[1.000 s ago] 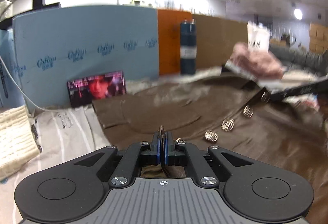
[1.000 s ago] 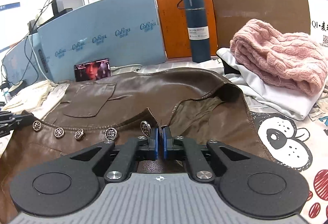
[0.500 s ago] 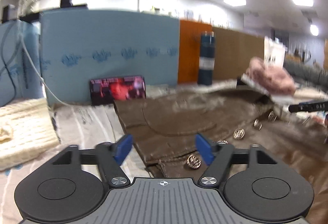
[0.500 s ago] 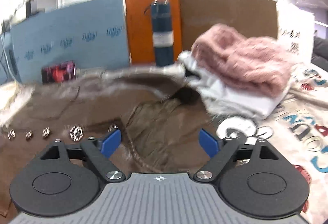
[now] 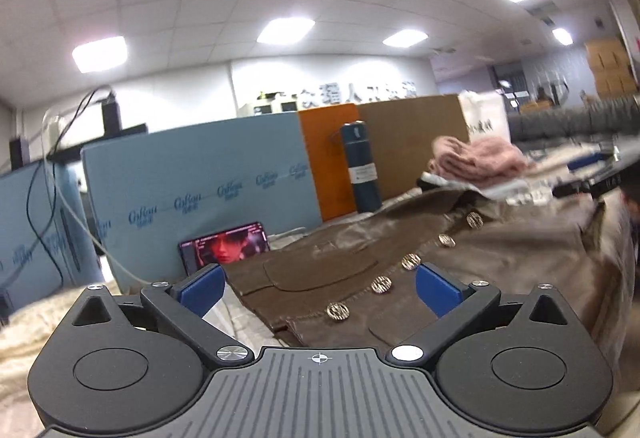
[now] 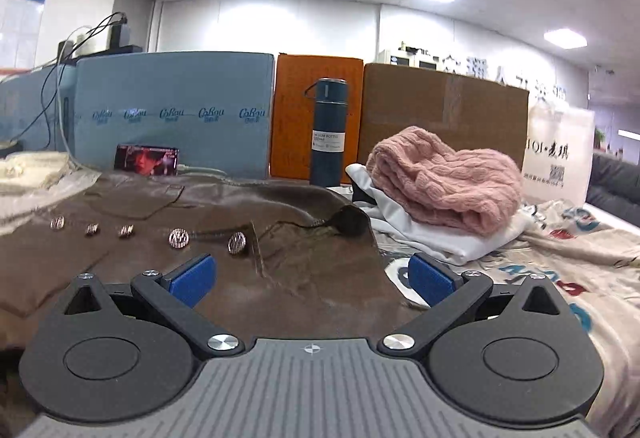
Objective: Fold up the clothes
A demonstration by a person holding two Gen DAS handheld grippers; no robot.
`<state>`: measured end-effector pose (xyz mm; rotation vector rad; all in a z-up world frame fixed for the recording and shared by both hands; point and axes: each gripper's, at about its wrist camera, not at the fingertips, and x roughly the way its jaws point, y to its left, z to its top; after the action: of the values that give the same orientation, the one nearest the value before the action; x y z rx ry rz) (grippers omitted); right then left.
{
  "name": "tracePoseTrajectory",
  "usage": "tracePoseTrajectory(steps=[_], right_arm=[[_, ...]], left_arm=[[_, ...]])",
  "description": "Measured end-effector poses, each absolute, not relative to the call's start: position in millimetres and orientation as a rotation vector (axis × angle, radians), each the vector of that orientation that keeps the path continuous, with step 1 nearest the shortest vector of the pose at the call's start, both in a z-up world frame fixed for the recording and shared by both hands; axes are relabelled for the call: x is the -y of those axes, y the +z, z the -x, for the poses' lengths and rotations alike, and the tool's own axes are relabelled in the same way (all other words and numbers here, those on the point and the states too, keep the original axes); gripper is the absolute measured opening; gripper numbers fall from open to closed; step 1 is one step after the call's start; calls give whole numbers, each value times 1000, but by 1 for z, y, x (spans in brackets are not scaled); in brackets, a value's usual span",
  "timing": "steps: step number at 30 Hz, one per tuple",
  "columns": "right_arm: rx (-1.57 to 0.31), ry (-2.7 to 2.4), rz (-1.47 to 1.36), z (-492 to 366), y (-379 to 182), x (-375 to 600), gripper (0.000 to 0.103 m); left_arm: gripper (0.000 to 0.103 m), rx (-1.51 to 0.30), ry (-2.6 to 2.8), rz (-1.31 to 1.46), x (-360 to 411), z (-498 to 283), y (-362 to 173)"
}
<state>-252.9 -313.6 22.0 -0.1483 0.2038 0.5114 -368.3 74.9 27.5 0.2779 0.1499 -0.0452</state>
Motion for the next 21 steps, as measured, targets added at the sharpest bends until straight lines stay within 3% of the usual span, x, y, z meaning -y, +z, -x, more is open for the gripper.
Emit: tracePoseTrajectory(steps=[13, 21], right_arm=[[-270, 610, 410, 287, 6, 315, 103], [-269, 631, 490, 292, 3, 312, 103]], left_arm=[[103, -278, -392, -483, -32, 401, 11], [103, -339, -307, -659, -16, 389, -17]])
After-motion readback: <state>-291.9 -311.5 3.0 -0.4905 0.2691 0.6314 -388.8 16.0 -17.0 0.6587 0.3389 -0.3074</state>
